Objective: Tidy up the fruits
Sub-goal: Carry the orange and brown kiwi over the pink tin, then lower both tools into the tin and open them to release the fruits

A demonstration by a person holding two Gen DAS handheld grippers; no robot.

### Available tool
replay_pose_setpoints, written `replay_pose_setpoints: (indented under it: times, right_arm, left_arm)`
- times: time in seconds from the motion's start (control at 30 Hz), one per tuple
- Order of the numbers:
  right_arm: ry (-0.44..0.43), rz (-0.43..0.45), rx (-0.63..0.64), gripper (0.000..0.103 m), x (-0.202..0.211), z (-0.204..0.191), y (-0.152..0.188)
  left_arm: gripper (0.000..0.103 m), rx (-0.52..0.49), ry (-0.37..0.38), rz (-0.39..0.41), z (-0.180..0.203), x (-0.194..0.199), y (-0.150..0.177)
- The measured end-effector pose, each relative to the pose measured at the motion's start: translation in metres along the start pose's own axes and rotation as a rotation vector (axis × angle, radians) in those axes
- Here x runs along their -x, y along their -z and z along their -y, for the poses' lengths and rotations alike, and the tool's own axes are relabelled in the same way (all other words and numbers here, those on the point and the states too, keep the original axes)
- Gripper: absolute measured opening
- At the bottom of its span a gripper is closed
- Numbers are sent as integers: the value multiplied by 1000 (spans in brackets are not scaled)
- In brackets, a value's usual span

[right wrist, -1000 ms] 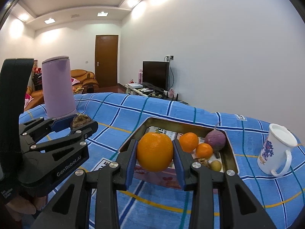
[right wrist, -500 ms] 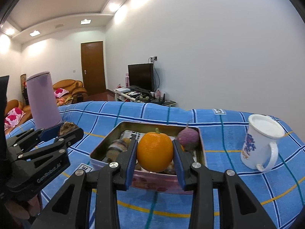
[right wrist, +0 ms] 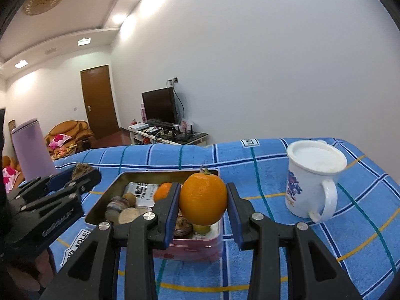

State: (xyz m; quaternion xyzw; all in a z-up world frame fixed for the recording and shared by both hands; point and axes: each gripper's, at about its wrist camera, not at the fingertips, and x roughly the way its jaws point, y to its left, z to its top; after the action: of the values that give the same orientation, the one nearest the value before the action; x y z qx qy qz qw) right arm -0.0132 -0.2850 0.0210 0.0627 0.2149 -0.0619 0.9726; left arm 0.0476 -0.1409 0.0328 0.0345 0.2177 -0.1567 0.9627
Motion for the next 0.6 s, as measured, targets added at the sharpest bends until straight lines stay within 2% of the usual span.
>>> replay_pose_setpoints:
  times: [0.33, 0.5, 0.6]
  right_arm:
    - [37, -26, 13, 38, -7, 1, 4]
    - [6, -66, -22, 38, -15, -1, 0]
    - [7, -73, 0, 38, -20, -8, -8]
  left_arm:
    - [42, 50, 8, -36, -2, -31, -4]
    - [42, 49, -4, -35, -8, -35, -10]
    - [42, 63, -14, -39, -14, -40, -18]
